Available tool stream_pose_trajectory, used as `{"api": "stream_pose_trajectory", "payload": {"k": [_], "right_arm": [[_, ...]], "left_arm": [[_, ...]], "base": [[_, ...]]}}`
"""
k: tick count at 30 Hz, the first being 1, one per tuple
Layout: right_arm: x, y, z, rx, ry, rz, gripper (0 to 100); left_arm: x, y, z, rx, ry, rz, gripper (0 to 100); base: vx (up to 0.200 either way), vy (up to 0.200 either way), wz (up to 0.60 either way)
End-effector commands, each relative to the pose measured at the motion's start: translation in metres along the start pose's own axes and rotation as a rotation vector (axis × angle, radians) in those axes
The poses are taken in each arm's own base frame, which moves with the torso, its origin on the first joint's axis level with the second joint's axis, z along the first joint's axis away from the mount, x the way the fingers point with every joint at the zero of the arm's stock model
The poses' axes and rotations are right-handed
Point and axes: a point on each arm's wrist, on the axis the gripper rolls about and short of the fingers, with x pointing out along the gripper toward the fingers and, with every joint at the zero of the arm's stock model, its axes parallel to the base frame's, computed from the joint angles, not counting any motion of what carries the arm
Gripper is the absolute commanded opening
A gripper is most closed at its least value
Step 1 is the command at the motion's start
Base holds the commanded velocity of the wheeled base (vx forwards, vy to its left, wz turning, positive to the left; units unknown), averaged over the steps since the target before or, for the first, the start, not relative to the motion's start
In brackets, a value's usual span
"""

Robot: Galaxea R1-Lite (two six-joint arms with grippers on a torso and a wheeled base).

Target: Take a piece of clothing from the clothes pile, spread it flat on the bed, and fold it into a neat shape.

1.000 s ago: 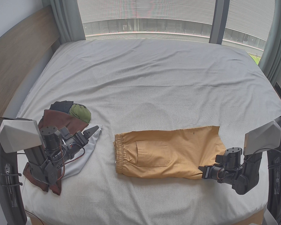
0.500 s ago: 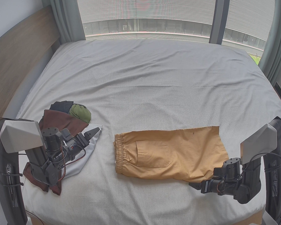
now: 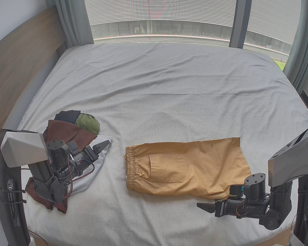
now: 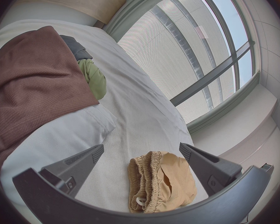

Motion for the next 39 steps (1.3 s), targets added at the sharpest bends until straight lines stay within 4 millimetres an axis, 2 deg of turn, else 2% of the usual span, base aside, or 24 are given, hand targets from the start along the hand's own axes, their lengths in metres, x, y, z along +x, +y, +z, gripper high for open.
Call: {"api": "stream_pose_trajectory", "payload": {"k": [1, 6, 11, 15, 20, 29, 31, 36, 39], "right_arm": [[-0.014, 0.026, 0.027, -0.040, -0.142, 0.101, 100], [-0.005, 0.034, 0.051, -0.047, -0.244, 0.150, 100], [0.011, 0.039, 0.090, -0.070, -0.388, 0.211, 100], [0.016, 0.045, 0.112, -0.055, -0.425, 0.273, 100], [0.019, 0.047, 0.120, -0.030, -0.430, 0.281, 100], [0.012, 0.026, 0.130, -0.013, -0.460, 0.253, 100], [0.006, 0.020, 0.136, -0.010, -0.474, 0.249, 100], [0.004, 0.016, 0.138, -0.004, -0.476, 0.252, 100], [0.004, 0.016, 0.138, -0.003, -0.475, 0.252, 100]], "left_arm": [[0.001, 0.001, -0.004, -0.003, 0.014, 0.002, 100], [0.004, 0.003, -0.014, -0.006, 0.041, 0.008, 100], [0.005, 0.003, -0.022, -0.012, 0.066, 0.011, 100], [0.006, 0.003, -0.028, -0.019, 0.087, 0.012, 100], [0.006, -0.003, -0.036, -0.045, 0.113, 0.003, 100], [0.011, -0.015, -0.052, -0.114, 0.159, -0.017, 100], [0.014, -0.017, -0.063, -0.126, 0.189, -0.019, 100], [0.018, -0.015, -0.080, -0.126, 0.218, 0.008, 100], [0.017, -0.017, -0.082, -0.135, 0.219, 0.013, 100]], "base": [[0.000, 0.000, 0.00], [0.000, 0.000, 0.00], [0.000, 0.000, 0.00], [0.000, 0.000, 0.00], [0.000, 0.000, 0.00], [0.000, 0.000, 0.00], [0.000, 0.000, 0.00], [0.000, 0.000, 0.00], [0.000, 0.000, 0.00]]}}
